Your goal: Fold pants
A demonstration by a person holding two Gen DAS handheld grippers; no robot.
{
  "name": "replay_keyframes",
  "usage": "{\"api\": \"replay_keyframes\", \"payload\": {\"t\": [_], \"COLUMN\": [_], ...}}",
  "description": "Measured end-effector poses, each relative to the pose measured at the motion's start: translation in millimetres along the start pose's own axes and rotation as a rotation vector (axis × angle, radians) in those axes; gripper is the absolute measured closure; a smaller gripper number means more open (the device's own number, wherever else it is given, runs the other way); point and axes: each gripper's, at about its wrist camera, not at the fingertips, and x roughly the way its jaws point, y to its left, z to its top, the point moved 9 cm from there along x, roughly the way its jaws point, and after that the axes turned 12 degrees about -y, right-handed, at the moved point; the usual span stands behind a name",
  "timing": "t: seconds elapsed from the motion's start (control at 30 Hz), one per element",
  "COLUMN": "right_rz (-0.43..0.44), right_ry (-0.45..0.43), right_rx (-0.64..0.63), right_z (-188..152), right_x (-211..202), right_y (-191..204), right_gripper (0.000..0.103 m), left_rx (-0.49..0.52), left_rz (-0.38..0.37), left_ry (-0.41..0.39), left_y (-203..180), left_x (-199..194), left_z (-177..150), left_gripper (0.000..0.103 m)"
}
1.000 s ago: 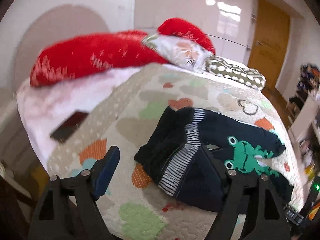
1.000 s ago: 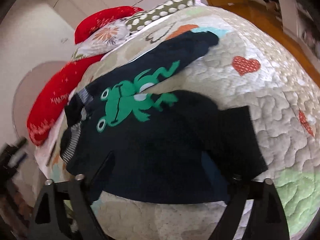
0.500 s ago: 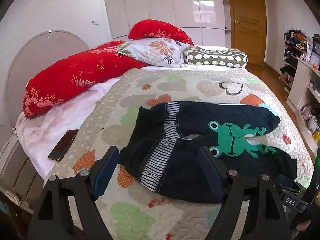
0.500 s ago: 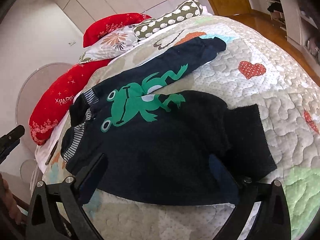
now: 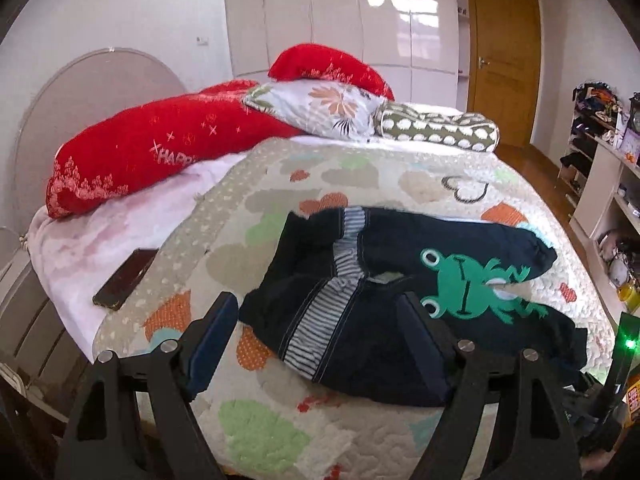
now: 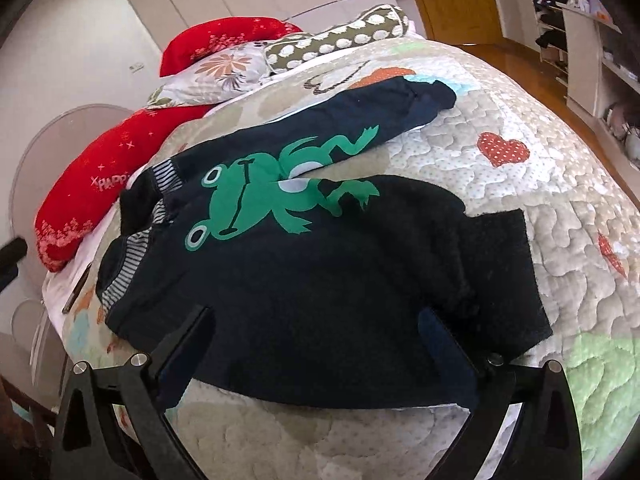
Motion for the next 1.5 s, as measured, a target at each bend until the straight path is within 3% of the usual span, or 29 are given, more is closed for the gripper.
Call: {"api": "replay_keyframes", "payload": {"t": [0.2,0.43,0.5,0.67,0.97,1.13,1.27,1.37,1.43,1.5], "right_rz": [0.006,0.033,0.058,0.026,-0.026,-0.057,-0.089,-0.123,-0.117,-0.067], "right_ry": [0.034,0.006,-0.037,-0.115,-0.071,-0.107,-0.231,-0.325,-0.307,-0.202], "right_rx": [-0.104,-0.102,-0.085,-0.089,-0.205,-0.268,-0.309,-0.335,-0.36,-0.372], "right_z": [-2.3,4.8,18.7,59.2,98.3,141.8,220.4,280.9,310.9,315.0], "right_x": [3.1,-13.7,-28.4,-49.5,-34.0,-25.6,-36.3,-43.1,-27.0,6.9], "right_y": [5.1,5.8,4.5,-12.2,-31.3,-30.8,-26.0,-22.8,-20.0,-17.5], "right_gripper": [0.001,0.001,0.001,0.001,0.001,0.002,0.002,0.002,0.002,0.002], "left_rx": [0.014,0.04,0.056,0.048,0.077,0.05,0.039,0.094,0.117,0.133], "left_rz": [-0.014,-0.037,-0.036,-0.055,-0.082,-0.161,-0.178,-0.183,-0.217,-0.262], "left_ry": [0.021,0.107,0.121,0.155,0.206,0.214,0.156,0.094,0.088,0.111], "left_y": [-7.3,-22.1,-25.5,-34.4,-52.1,-51.1,-40.7,-43.8,-54.1,-66.3], "left_x": [9.2,41.4,50.3,68.7,99.2,121.3,136.0,151.6,170.0,188.0], "left_z": [-1.1,-16.8,-20.5,-23.2,-26.5,9.0,67.4,112.4,129.2,130.2], "left_gripper": [0.022,0.022,0.022,0.022,0.022,0.022,0.022,0.018,0.016,0.016]}}
